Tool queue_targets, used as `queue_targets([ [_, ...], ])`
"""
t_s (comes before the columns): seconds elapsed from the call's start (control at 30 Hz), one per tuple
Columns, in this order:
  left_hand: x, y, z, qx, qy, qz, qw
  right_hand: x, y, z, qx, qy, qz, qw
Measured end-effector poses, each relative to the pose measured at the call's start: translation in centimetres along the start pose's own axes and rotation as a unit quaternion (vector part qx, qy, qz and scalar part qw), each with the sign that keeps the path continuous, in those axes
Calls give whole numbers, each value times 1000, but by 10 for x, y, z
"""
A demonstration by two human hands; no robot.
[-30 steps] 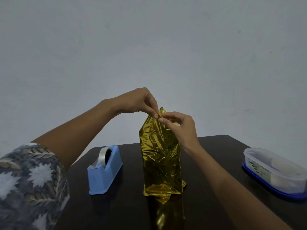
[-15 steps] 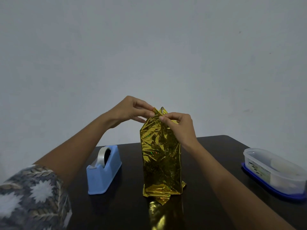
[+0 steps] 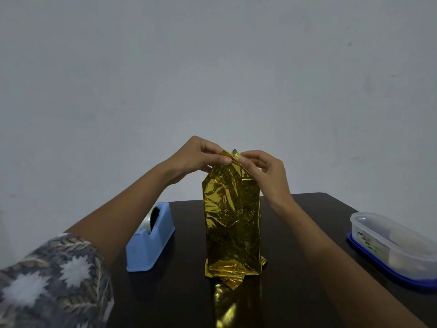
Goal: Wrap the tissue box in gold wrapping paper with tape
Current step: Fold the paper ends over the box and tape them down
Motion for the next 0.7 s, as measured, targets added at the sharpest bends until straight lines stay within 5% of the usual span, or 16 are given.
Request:
queue_targets([
  [0.17,-3,6,3,-11,8,-10,1000,-17,-7,-6,17,-7,-62,998],
  [0.37,-5,13,13,-32,16,-15,999,-10,-26,-16,166,136,-29,976],
  [0.7,0,30,32,-109,39,37,993,-14,-40,-18,148,95,11,984],
])
Point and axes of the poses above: each hand's wrist, its own z-axis towards the middle knuckle, its own x-axis out of the palm, y = z × x, the point moved 3 cm from there along z, towards the middle knuckle
